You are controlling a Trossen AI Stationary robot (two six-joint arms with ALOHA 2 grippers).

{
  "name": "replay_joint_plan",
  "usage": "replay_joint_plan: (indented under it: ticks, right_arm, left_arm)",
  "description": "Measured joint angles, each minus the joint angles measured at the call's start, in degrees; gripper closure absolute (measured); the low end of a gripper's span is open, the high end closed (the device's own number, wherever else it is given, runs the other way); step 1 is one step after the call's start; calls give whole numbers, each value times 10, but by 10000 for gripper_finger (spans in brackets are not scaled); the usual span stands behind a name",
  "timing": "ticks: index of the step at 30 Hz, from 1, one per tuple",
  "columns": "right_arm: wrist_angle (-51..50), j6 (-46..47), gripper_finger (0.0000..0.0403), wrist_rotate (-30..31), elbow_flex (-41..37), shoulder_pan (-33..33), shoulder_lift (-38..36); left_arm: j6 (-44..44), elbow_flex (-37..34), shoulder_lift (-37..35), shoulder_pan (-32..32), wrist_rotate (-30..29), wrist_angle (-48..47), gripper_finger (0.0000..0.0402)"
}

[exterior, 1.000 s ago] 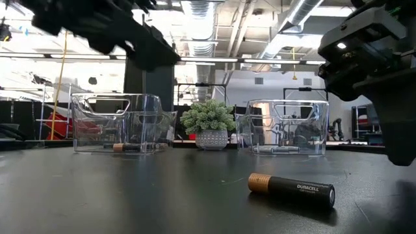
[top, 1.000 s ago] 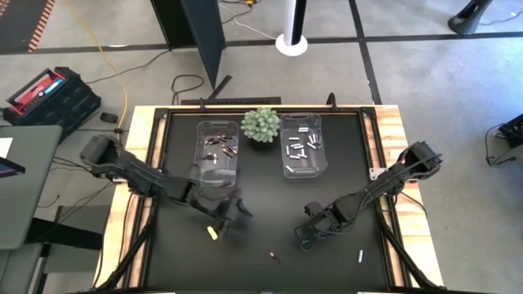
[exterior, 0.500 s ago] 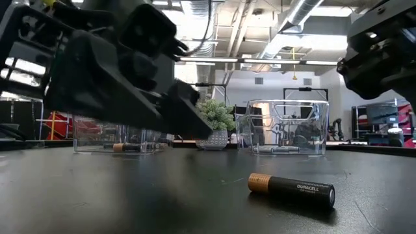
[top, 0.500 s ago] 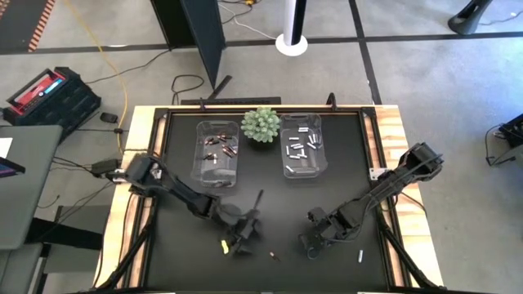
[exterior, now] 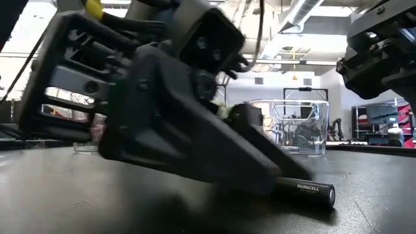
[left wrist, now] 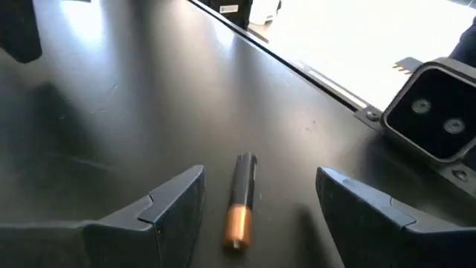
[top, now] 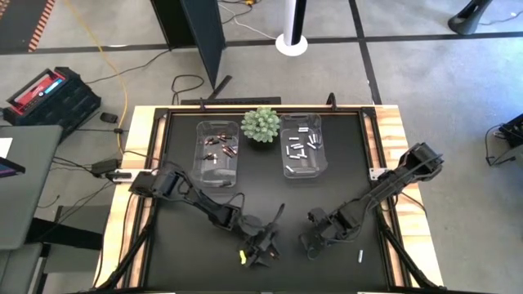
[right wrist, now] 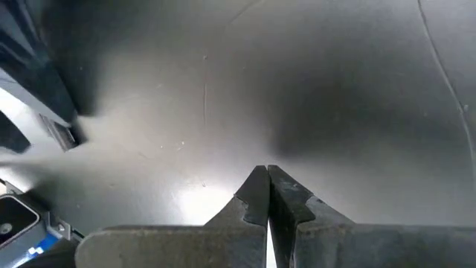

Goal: Sort batteries
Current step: Put the black-brown battery into the left transparent bin

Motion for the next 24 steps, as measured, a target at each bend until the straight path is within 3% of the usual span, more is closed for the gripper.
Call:
replay_joint_plan:
  ticks: [11,24]
  right_arm:
    - [2,-14,382,0,0,13,0]
    - [7,-39,382,-1,0,15,0]
  left_arm:
    - [-26,64,66,2,6,25,186]
    - [-10,74,77,3,-13,8,326]
